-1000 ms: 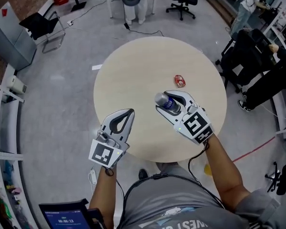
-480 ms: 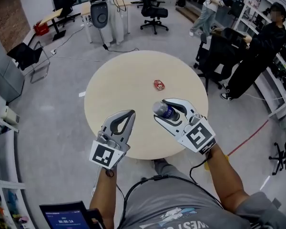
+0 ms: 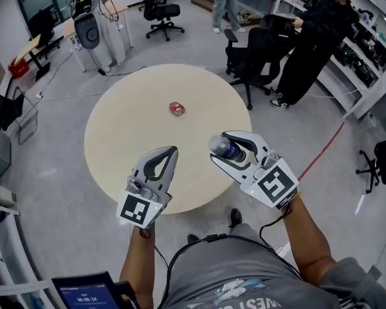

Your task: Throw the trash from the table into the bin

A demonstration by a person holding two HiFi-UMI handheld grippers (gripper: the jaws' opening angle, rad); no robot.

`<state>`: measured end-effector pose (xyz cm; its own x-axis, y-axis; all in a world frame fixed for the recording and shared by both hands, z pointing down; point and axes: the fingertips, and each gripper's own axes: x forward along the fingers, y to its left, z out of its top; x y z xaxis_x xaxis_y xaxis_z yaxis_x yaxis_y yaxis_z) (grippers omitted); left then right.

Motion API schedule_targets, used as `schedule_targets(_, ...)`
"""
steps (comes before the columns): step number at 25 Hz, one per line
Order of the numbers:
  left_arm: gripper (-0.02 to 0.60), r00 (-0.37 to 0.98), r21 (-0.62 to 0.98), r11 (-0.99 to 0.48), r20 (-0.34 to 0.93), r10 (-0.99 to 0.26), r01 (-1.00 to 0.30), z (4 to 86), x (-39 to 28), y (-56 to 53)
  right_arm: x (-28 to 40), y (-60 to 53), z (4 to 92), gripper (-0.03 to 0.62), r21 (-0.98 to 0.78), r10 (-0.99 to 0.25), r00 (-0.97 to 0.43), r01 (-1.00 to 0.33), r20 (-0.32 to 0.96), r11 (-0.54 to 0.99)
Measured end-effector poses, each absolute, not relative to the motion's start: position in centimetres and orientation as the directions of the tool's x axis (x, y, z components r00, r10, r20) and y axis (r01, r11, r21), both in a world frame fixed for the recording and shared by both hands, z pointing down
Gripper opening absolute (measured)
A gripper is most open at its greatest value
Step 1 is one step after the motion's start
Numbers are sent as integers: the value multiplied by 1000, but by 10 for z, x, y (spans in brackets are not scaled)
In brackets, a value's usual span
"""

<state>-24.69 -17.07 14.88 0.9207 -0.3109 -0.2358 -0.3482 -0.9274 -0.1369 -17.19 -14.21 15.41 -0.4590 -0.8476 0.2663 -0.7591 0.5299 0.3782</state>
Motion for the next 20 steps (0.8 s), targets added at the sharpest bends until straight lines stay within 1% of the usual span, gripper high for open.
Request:
schedule_targets(4,43,954,-121,-961,-201,-220,-247,176,-186,-166,-108,-125,185,221,336,-894,-360,-835,267,436)
schedule_targets(7,43,978,-124,-981,-167,-126,-148,186,-130,-149,-57,-100,199,221,294,-921,-279,-887,272,356)
schedule_targets(12,43,992,-98,-995,-116,41,30,212,1,-105,65,-47,233,221,216,-941,-149,-951,304,220)
schedule_targets(17,43,977,-61,-975,-2,213,213,269,135,-33,192,37,289,221,130,-933,-14,-989,360,65)
schedule_targets(20,43,952,-30,-952,41,305,306,298,214,6,263,78,322,221,87,-917,44,-996,395,-10)
